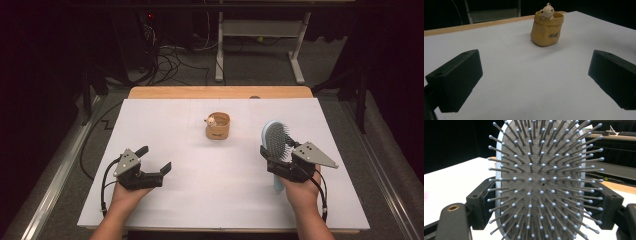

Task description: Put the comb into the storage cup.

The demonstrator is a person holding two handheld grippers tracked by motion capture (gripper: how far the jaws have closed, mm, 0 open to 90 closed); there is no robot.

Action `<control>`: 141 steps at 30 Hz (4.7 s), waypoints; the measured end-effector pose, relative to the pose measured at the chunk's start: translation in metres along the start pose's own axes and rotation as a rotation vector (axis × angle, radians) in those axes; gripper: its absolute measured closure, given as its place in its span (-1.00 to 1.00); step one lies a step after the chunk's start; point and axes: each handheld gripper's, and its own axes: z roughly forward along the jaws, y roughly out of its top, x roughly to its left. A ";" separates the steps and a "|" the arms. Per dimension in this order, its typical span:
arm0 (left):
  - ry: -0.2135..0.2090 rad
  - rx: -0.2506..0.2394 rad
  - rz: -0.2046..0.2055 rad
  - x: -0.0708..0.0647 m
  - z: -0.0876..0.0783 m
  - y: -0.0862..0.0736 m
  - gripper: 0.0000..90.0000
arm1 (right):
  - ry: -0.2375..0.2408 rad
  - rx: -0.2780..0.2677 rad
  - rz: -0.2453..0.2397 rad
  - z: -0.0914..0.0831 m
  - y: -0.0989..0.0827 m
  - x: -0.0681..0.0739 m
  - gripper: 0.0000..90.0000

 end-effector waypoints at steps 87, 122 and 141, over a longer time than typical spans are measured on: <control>-0.255 -0.087 0.079 -0.087 0.040 0.055 -1.00 | 0.096 -0.052 -0.177 0.034 0.009 0.080 -0.55; -0.298 -0.092 0.044 -0.097 0.032 0.066 -1.00 | 0.200 -0.060 -0.260 0.039 0.004 0.127 -0.55; -0.311 -0.074 -0.006 -0.093 0.034 0.064 -0.91 | 0.225 -0.057 -0.278 0.039 0.002 0.140 -0.55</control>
